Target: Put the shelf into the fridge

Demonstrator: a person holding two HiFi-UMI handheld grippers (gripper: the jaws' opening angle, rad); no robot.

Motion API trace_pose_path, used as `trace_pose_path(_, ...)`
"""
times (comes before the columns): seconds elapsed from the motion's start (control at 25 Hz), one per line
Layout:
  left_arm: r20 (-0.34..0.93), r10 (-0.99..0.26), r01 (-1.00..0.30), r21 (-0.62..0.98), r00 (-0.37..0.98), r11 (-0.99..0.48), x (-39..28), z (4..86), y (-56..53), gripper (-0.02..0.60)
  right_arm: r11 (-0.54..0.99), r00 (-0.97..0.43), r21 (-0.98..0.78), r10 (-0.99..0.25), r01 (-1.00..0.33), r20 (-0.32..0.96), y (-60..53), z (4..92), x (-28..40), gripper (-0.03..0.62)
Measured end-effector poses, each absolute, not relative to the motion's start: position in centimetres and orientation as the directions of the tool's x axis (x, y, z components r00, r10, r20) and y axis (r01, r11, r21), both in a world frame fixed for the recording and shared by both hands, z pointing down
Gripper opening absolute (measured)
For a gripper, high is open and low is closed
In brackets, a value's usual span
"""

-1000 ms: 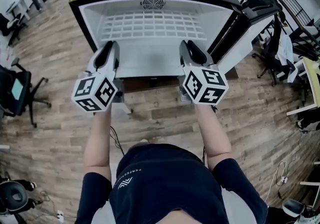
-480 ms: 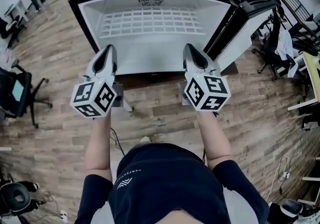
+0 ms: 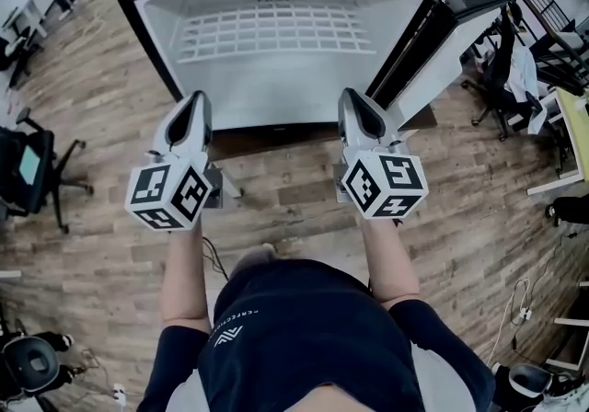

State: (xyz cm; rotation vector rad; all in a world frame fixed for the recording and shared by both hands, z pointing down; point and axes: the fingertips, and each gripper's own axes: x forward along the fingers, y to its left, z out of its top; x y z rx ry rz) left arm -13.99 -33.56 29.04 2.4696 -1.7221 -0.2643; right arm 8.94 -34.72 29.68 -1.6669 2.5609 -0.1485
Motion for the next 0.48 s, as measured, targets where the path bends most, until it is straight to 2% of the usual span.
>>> trace_pose_path(0.48,-0.042,-0.943,-0.925,0.187,0.33,-0.332,-14.66,30.07,-32.59,0.0,0.403,-0.409,-0.139,-0.912,-0.904,0.019,-33.73,30.59,9.97,0.002)
